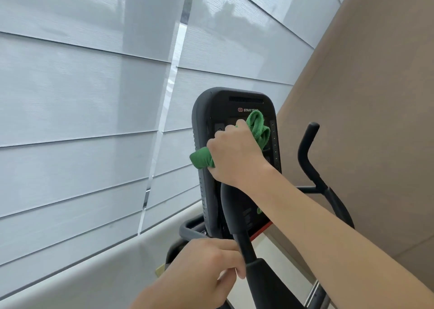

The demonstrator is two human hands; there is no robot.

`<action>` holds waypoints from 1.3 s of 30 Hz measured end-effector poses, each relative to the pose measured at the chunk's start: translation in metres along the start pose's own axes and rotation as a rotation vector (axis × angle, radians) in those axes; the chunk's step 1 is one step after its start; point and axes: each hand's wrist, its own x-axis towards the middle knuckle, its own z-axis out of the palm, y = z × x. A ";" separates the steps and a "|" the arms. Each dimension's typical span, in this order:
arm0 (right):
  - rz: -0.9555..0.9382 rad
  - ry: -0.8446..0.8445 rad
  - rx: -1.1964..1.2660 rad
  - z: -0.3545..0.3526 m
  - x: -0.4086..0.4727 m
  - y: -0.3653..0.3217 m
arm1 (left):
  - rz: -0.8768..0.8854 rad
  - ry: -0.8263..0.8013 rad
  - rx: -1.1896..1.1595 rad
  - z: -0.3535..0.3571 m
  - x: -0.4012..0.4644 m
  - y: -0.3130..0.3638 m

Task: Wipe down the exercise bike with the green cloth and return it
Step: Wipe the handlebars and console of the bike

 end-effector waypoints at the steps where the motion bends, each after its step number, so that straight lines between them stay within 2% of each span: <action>1: -0.013 0.000 0.004 0.002 -0.002 -0.002 | -0.008 0.011 -0.005 -0.002 -0.001 0.000; 10: -0.098 -0.006 0.078 0.008 -0.011 0.000 | -0.024 0.052 -0.073 -0.016 -0.005 0.009; 18: -0.218 -0.109 0.026 0.006 -0.004 -0.016 | -0.017 0.104 -0.077 -0.009 -0.002 0.025; 22: -0.444 -0.212 0.087 0.037 -0.044 -0.063 | -0.008 0.205 -0.119 -0.006 -0.006 0.031; 24: -0.485 -0.228 0.107 0.055 -0.060 -0.076 | -0.007 0.307 -0.129 -0.006 -0.012 0.031; 31: -0.553 -0.123 0.288 0.059 -0.080 -0.066 | -0.064 0.583 -0.093 0.002 -0.031 0.041; 34: -0.534 -0.070 0.331 0.063 -0.097 -0.067 | -0.093 0.620 -0.060 0.006 -0.032 0.048; 39: -0.507 0.086 0.579 0.069 -0.142 -0.062 | -0.137 0.591 0.001 0.024 -0.031 0.066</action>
